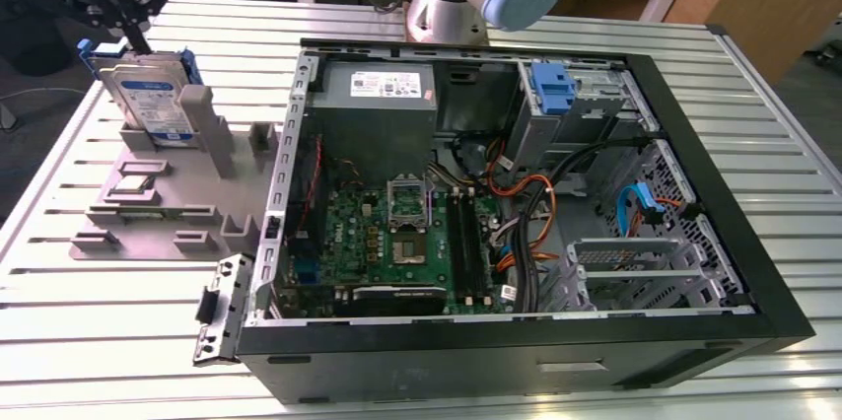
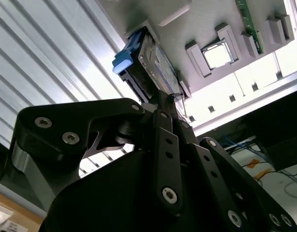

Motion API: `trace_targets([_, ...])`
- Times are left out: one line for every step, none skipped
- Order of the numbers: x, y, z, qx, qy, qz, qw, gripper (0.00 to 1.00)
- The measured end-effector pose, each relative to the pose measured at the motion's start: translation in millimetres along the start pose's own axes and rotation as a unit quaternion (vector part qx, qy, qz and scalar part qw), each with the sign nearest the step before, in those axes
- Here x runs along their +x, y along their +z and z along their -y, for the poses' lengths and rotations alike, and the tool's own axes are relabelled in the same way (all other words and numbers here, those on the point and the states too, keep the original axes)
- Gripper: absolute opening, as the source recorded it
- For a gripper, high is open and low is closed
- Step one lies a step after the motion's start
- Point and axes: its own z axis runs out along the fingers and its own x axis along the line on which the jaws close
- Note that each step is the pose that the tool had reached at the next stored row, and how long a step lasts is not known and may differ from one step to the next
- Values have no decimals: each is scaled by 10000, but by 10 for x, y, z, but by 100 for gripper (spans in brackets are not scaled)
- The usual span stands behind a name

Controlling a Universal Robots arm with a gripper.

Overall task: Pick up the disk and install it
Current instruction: 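Pick up the disk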

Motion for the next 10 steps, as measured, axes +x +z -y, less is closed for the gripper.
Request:
trace_targets([0, 0, 0, -2, -90, -5, 10000, 11])
trace_targets([0, 1, 0, -4, -179, -9, 9998, 11])
trace_targets([0, 1, 0, -7, -269, -14, 9996, 11])
trace_targets([0, 2, 0, -9, -360, -18, 9994, 11])
trace_targets([0, 2, 0, -11, -454, -23, 9990, 11])
trace_targets([0, 3, 0, -13, -542, -28, 9985, 11])
trace_targets([0, 3, 0, -15, -631, -32, 9980, 11])
trace_targets([0, 3, 0, -17, -719, -37, 9974, 11])
trace_targets([0, 4, 0, -20, -805, -41, 9967, 11])
trace_targets([0, 4, 0, -22, -897, -46, 9960, 11])
